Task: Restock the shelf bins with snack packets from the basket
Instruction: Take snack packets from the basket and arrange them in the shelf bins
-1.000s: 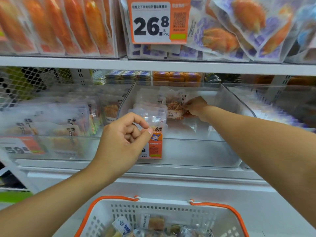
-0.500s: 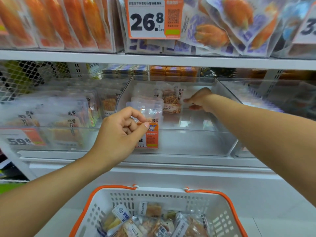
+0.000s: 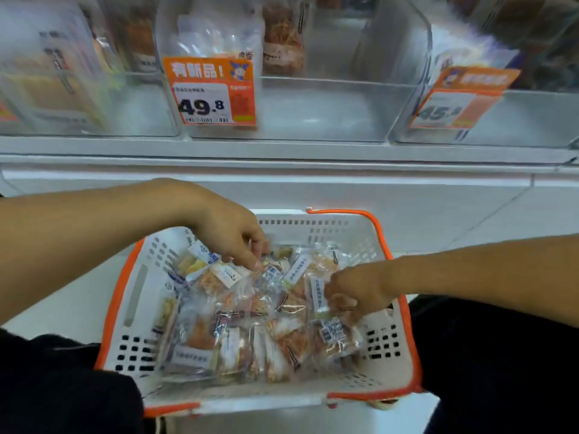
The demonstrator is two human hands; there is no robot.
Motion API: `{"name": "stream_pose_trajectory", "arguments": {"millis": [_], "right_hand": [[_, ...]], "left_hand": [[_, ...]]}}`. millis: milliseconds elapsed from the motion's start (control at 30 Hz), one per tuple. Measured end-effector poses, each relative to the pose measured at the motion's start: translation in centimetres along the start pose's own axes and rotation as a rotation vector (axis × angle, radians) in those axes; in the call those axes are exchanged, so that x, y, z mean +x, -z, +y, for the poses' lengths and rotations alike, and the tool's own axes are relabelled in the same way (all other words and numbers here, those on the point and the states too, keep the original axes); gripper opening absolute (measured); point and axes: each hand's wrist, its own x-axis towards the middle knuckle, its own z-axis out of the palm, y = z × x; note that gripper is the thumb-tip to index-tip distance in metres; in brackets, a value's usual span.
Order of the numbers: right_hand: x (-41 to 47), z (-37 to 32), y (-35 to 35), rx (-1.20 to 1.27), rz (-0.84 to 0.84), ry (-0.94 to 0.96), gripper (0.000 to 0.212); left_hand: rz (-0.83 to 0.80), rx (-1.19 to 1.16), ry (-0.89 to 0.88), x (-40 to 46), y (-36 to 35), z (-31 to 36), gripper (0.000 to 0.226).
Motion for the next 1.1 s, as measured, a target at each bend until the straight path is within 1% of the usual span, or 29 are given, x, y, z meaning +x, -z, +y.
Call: {"name": "stream_pose_trajectory", "arguments": {"millis": [33, 100, 200, 233, 300, 333, 400, 467, 533, 600, 633, 700, 733, 767, 800, 833, 867, 900, 933, 967, 1000, 1067, 1100], "right_hand": [[1.1, 0.4, -2.3, 0.032, 0.01, -0.02, 0.056], [2.5, 1.0, -5.2, 0.104, 0.129, -0.091, 0.076], [3.5, 1.5, -6.9, 0.204, 0.218, -0.191, 0.111], [3.6, 1.6, -6.9, 0.233, 0.249, -0.218, 0.117], [4.0, 2.1, -6.3, 0.297, 0.295, -0.278, 0.121], [4.2, 2.4, -5.8, 0.325, 0.292, -0.304, 0.118], [4.5, 2.8, -5.1, 0.34, 0.281, -0.339, 0.105], [4.2, 2.6, -4.1, 0.327, 0.255, -0.35, 0.083], [3.5, 2.1, -2.6, 0.35, 0.168, -0.286, 0.056], [2.2, 1.1, 0.2, 0.448, 0.1, -0.219, 0.035], [1.4, 0.3, 1.9, 0.511, 0.077, -0.185, 0.031], [-0.5, -1.3, 5.8, 0.6, 0.084, -0.066, 0.029], [-1.6, -2.1, 8.0, 0.64, 0.109, 0.006, 0.027], [-2.7, -2.9, 10.2, 0.69, 0.151, 0.073, 0.024], [-4.0, -3.7, 12.5, 0.742, 0.227, 0.134, 0.023], [-5.1, -4.4, 14.6, 0.79, 0.35, 0.174, 0.024], [-6.3, -5.3, 16.6, 0.844, 0.506, 0.202, 0.026], [-7.3, -5.9, 18.2, 0.93, 0.652, 0.229, 0.028], [-8.0, -6.3, 19.4, 1.053, 0.754, 0.284, 0.028], [-8.3, -6.7, 20.3, 1.164, 0.807, 0.344, 0.029], [-8.5, -7.1, 21.0, 1.219, 0.823, 0.383, 0.029], [-8.5, -8.5, 22.6, 1.157, 0.855, 0.399, 0.028], [-8.4, -9.1, 23.6, 1.086, 0.908, 0.391, 0.025]], "left_hand": [[0.006, 0.022, 0.0, 0.3, -0.1, 0.5, 0.035], [0.04, 0.045, -0.012, 0.7, -0.2, 1.1, 0.037], [0.057, 0.006, -0.025, 0.6, -0.1, 1.3, 0.039], [0.058, -0.001, -0.026, 0.5, 0.1, 1.2, 0.04], [0.067, -0.014, -0.025, 0.3, 0.3, 0.9, 0.038], [0.076, -0.024, -0.023, 0.2, 0.3, 0.8, 0.037], [0.094, -0.027, -0.023, 0.0, 0.4, 0.6, 0.034], [0.099, -0.02, -0.025, -0.3, 0.4, 0.5, 0.035], [0.109, -0.03, -0.024, -0.6, 0.6, 0.4, 0.038], [0.152, -0.041, -0.009, -1.0, 0.7, 0.3, 0.048], [0.185, -0.05, 0.005, -1.2, 0.6, 0.1, 0.057], [0.25, -0.08, 0.004, -1.7, 0.5, -0.4, 0.08], [0.277, -0.111, -0.015, -2.0, 0.5, -0.8, 0.083], [0.311, -0.169, -0.059, -2.5, 0.7, -1.2, 0.073], [0.37, -0.256, -0.125, -3.1, 1.2, -1.7, 0.052], [0.44, -0.342, -0.193, -4.0, 1.9, -2.1, 0.03], [0.513, -0.427, -0.246, -5.2, 2.6, -2.6, 0.021], [0.595, -0.512, -0.273, -6.4, 3.3, -3.2, 0.021], [0.686, -0.599, -0.282, -7.6, 3.9, -3.9, 0.019], [0.794, -0.687, -0.29, -8.8, 4.3, -4.8, 0.016], [0.892, -0.777, -0.297, -9.8, 4.6, -5.7, 0.014], [1.013, -0.912, -0.293, -11.6, 4.7, -7.4, 0.019], [1.061, -0.939, -0.282, -12.3, 4.7, -8.0, 0.021]]}}
